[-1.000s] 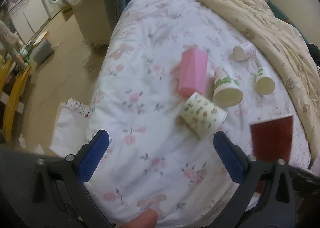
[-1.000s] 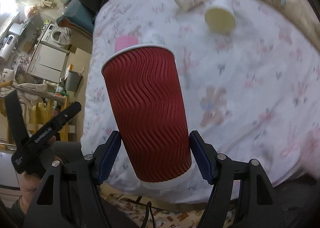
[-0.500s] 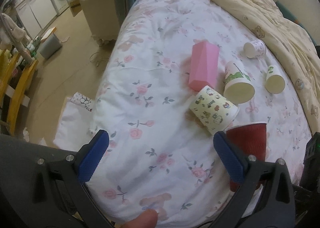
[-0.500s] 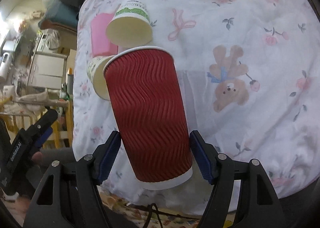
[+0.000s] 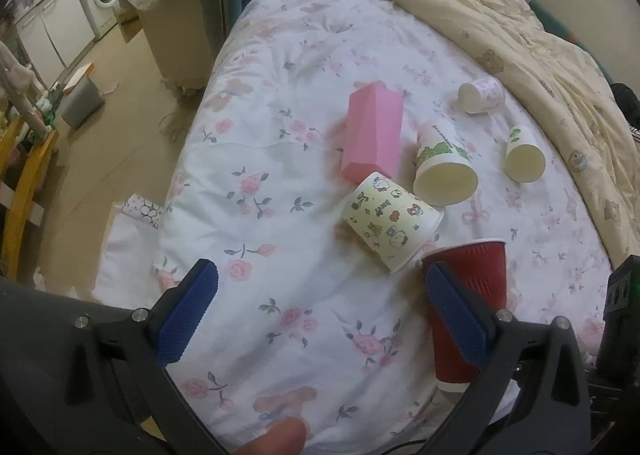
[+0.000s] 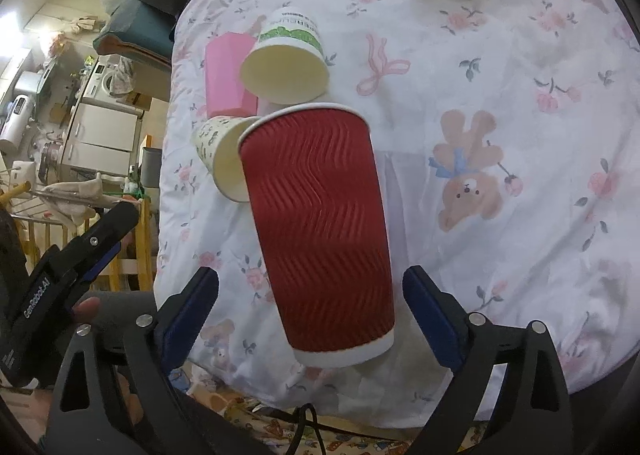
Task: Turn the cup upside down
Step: 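Carry the red cup with the right gripper toward the left gripper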
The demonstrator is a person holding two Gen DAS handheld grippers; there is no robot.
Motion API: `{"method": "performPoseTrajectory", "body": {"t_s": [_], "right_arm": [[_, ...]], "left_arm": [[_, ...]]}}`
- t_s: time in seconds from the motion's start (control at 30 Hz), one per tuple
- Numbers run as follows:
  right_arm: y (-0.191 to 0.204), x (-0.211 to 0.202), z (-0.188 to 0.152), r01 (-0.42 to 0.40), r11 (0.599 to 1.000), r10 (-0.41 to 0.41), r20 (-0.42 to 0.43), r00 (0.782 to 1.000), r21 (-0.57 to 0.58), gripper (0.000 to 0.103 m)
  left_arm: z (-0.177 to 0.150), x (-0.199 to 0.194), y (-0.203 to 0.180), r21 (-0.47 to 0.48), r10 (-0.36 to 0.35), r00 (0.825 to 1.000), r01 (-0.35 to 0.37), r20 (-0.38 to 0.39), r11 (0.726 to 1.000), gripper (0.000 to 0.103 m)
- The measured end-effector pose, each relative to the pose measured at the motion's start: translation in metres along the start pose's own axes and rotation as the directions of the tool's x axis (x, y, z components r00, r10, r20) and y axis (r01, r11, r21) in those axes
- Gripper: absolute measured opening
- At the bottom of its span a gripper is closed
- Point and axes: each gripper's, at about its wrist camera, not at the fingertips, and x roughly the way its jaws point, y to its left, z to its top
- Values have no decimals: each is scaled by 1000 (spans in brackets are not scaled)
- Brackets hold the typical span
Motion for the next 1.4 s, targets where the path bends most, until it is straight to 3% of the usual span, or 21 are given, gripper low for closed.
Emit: {"method": "performPoseTrajectory", "body": {"t_s": [0.23, 0.43, 0.6, 0.7, 0.83, 1.0, 1.17, 1.4], "right_arm": [[9, -24, -1, 32, 999, -29, 50, 998, -41, 96], [21, -63, 3, 85, 990, -66, 155, 986, -115, 96], [32, -99, 3, 165, 968, -107, 285, 953, -190, 96], [37, -117, -1, 230, 942, -119, 398, 910, -245, 96], [35, -121, -5, 275, 924, -123, 472, 873, -266, 96], [16, -110, -2, 225, 954, -119, 440, 890, -197, 96], [10, -120, -2, 216, 961, -110, 477, 872, -174, 96], [-1, -129, 2, 179, 978, -105, 484, 869, -110, 96]], "left_arm": [[0, -7, 0, -2, -4, 1000, 4, 25, 1000, 103], [1, -10, 3, -14, -11, 1000, 11, 25, 1000, 103], [2, -20, -2, 18, -13, 997, 12, 79, 1000, 103], [2, -25, -6, 32, -16, 995, 13, 103, 999, 103], [0, -28, -10, 55, -16, 992, 9, 127, 998, 103], [-4, -25, -13, 64, -12, 992, 4, 123, 998, 103], [-8, -22, -19, 53, -8, 995, 3, 97, 999, 103], [-16, -23, -50, 109, -19, 999, 14, 46, 994, 103]]}}
